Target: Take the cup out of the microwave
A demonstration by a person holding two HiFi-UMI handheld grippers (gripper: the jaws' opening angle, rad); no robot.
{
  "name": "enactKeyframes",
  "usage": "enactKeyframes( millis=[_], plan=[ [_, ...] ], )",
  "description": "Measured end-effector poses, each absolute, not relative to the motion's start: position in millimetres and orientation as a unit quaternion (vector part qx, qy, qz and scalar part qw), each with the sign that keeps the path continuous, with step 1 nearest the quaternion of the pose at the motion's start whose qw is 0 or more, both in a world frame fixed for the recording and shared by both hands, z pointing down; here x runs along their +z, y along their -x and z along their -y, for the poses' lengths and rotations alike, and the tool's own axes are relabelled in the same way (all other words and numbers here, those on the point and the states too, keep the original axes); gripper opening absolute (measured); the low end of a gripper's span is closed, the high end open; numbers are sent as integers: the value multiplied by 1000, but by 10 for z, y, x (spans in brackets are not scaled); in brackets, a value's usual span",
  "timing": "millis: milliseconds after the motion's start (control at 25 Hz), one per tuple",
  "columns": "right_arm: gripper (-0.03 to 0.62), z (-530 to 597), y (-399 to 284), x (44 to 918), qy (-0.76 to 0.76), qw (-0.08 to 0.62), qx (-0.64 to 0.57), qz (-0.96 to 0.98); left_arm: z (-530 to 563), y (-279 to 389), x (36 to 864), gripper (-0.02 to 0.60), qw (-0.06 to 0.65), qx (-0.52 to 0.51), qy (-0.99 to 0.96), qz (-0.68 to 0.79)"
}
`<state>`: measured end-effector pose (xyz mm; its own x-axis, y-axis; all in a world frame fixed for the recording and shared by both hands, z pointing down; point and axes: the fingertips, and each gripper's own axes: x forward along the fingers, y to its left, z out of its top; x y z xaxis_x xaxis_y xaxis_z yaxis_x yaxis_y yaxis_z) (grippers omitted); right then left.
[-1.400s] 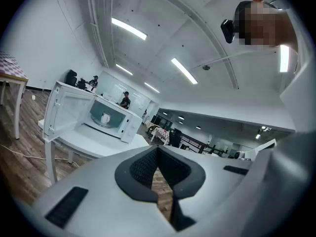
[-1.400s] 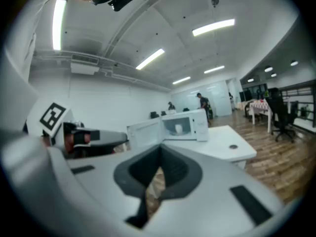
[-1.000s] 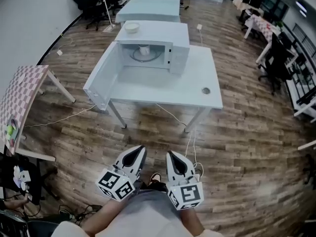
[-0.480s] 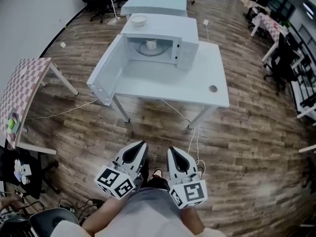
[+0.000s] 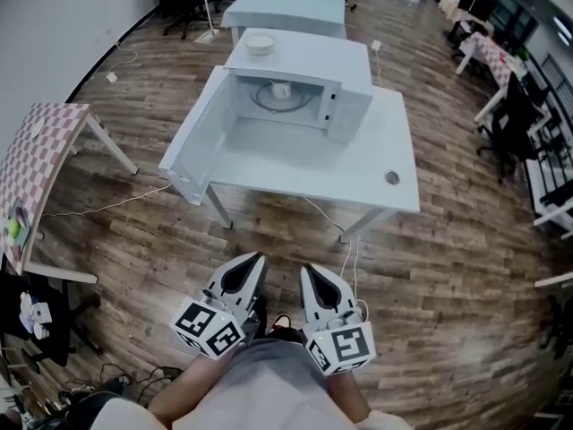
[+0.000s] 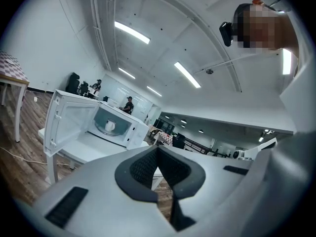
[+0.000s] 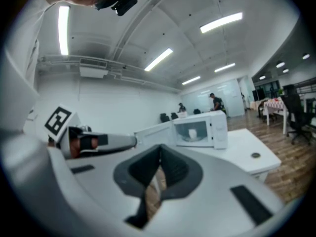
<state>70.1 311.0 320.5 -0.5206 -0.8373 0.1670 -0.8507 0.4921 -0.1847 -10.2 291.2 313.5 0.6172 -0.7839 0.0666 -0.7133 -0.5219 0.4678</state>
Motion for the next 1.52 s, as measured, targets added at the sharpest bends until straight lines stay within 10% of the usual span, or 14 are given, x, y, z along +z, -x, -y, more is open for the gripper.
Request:
enactKeyframes(
  millis=[1520],
  plan=[
    [21, -1271, 34, 3224, -536, 51, 136, 832, -1204, 590, 2962, 11, 209, -71, -917, 331]
  ],
)
